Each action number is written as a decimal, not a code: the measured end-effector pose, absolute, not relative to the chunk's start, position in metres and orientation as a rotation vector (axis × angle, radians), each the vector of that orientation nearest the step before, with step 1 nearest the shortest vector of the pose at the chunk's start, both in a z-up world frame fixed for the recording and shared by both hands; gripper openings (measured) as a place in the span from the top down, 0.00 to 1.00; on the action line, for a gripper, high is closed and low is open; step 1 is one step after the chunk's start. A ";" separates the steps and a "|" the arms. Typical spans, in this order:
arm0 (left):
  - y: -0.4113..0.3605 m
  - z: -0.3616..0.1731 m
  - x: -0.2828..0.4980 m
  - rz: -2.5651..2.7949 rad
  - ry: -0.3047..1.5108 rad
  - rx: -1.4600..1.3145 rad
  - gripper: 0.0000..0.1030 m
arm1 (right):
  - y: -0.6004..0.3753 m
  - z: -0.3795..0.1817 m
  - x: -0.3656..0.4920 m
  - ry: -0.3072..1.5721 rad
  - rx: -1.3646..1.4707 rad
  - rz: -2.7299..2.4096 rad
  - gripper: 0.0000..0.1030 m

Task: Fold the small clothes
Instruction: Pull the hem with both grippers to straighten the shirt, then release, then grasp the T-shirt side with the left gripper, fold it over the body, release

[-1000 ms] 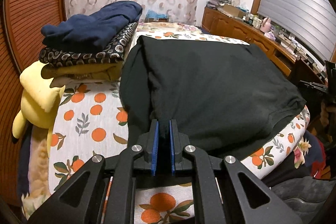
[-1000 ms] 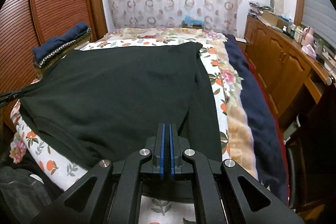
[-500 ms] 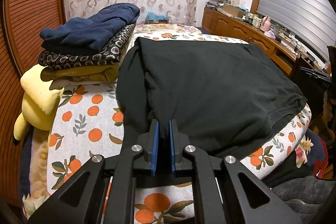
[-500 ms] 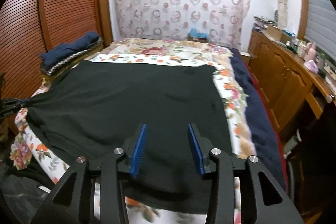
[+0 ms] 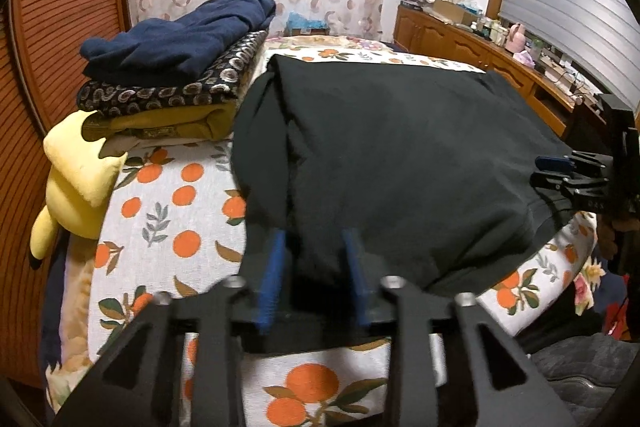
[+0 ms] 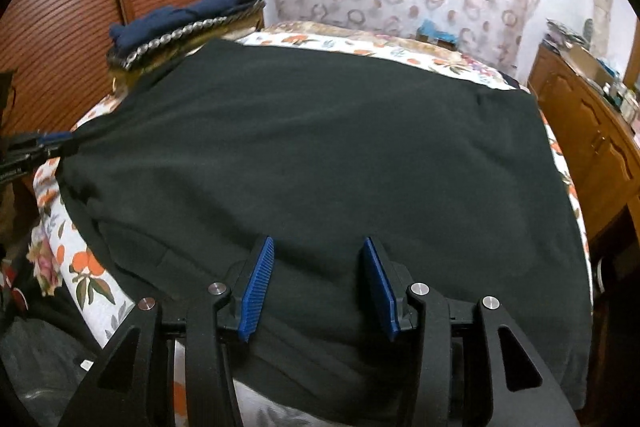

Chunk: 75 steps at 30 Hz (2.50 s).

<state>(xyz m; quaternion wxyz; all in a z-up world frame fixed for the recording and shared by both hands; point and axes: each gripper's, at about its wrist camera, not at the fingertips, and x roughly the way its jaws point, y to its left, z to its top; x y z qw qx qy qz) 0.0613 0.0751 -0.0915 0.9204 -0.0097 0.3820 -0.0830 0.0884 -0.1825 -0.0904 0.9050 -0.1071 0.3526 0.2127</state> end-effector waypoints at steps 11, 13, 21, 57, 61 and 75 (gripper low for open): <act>0.092 -0.106 0.071 -0.134 0.821 -0.068 0.23 | -0.168 -0.086 0.082 0.717 -0.252 0.407 0.32; 0.093 -0.109 0.073 -0.133 0.834 -0.069 0.23 | -0.168 -0.086 0.081 0.715 -0.252 0.397 0.24; 0.097 -0.116 0.072 -0.132 0.838 -0.080 0.23 | -0.172 -0.088 0.080 0.732 -0.200 0.353 0.14; -0.052 0.017 0.130 -0.646 0.553 -0.051 0.89 | -0.276 -0.072 0.023 0.586 -0.034 0.207 0.10; -0.087 0.031 0.135 -0.719 0.546 -0.025 0.89 | -0.289 -0.069 0.013 0.561 -0.009 0.181 0.11; -0.184 0.030 0.127 -0.811 0.580 0.146 0.89 | -0.300 -0.074 0.000 0.520 0.055 0.137 0.12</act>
